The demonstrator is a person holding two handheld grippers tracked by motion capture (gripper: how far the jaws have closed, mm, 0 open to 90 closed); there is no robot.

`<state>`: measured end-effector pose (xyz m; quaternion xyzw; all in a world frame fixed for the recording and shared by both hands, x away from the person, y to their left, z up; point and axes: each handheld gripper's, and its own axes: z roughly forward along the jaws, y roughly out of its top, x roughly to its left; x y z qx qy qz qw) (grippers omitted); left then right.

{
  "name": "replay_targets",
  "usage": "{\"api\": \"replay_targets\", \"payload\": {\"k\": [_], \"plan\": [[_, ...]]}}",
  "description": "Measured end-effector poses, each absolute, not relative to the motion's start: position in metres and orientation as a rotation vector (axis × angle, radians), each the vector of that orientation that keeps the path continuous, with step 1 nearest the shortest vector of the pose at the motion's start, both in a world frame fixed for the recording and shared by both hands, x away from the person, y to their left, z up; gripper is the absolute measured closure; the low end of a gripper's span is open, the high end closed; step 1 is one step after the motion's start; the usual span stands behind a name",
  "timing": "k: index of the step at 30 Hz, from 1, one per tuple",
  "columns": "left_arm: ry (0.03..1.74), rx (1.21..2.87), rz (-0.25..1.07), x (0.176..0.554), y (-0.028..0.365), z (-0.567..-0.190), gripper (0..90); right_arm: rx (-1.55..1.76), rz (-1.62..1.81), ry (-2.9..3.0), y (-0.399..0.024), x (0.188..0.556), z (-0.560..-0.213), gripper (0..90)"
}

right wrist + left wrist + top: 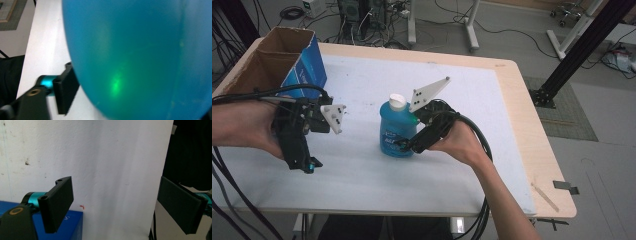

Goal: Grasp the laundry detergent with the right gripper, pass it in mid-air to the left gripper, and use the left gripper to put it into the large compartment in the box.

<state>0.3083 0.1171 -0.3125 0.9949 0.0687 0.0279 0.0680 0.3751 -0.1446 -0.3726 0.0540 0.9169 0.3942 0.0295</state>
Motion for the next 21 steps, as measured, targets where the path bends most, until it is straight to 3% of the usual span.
{"api": "replay_targets", "payload": {"k": [21], "plan": [[0.21, 2.994, 0.087, 0.3079, 0.1182, -0.3127, 13.6, 0.173, 1.227, 2.829, -0.1415, 0.3757, -0.3744, 29.4]]}}
